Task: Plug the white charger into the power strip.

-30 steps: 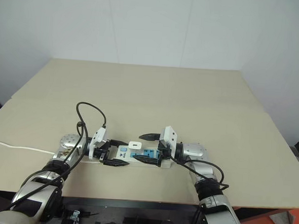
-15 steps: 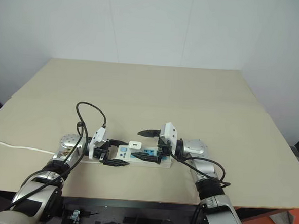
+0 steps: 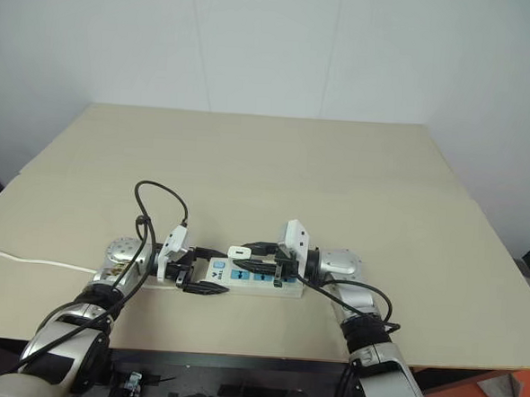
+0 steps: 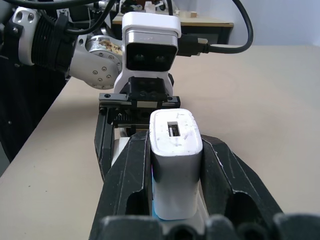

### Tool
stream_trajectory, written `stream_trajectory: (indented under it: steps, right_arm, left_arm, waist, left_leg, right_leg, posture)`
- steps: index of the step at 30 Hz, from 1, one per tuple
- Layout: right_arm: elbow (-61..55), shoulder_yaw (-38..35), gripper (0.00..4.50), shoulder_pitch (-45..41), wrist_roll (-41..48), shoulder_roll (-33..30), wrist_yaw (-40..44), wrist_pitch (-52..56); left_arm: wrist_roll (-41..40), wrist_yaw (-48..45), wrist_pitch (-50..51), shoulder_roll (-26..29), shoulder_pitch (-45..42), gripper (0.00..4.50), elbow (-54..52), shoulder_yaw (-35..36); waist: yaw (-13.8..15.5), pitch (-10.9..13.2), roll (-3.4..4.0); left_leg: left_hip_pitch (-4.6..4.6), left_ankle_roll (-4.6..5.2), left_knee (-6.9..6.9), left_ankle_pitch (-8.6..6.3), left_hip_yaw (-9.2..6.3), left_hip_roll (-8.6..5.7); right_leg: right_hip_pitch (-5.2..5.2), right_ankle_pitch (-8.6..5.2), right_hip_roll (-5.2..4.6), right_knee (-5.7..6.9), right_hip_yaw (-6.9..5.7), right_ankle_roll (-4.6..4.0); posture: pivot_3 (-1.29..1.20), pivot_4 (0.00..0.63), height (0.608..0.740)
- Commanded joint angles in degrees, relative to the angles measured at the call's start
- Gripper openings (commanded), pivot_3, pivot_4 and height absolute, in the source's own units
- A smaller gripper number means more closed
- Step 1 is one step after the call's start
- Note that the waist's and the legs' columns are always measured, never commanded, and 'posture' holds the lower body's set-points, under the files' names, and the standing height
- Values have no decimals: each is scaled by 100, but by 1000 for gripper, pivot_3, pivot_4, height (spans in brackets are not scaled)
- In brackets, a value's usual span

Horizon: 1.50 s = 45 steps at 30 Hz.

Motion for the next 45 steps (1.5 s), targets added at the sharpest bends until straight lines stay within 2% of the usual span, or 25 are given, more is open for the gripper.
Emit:
stream_trajectory:
  steps: [1,8,18,42,45]
  right_arm:
    - [-41,15,1131,-110,35,10,52,-86]
    - [-80,29,1131,-158,31,-56,146,15]
    - [1,274,1131,-503,-56,-230,343,789]
    - [655,732,1131,-302,-727,-165,100,863]
    - [687,742,1131,-398,-584,-143,220,1328]
  left_arm:
    - [84,-36,31,48,86,3292,-10,-49]
    - [85,-37,27,50,82,3292,-6,-65]
    - [93,-37,1,46,74,3292,-8,-99]
    - [148,-34,-40,74,97,3292,-7,-101]
    - [149,-36,-31,71,97,3292,-7,-98]
  waist:
    - [0,0,0]
    - [1,0,0]
    - [1,1,1]
    - [-27,-6,2]
    - [-39,-6,2]
  left_leg:
    - [0,0,0,0,0,0]
    - [0,0,0,0,0,0]
    - [0,0,0,0,0,0]
    - [21,0,0,0,0,1]
    - [42,0,0,0,0,2]
  right_leg:
    - [0,0,0,0,0,0]
    - [0,0,0,1,0,0]
    - [0,0,0,0,0,-1]
    - [16,0,1,3,0,0]
    - [37,-1,2,1,0,1]
  posture:
    - [0,150,740]
    - [0,150,740]
    - [0,150,740]
    - [0,150,740]
    - [0,150,740]
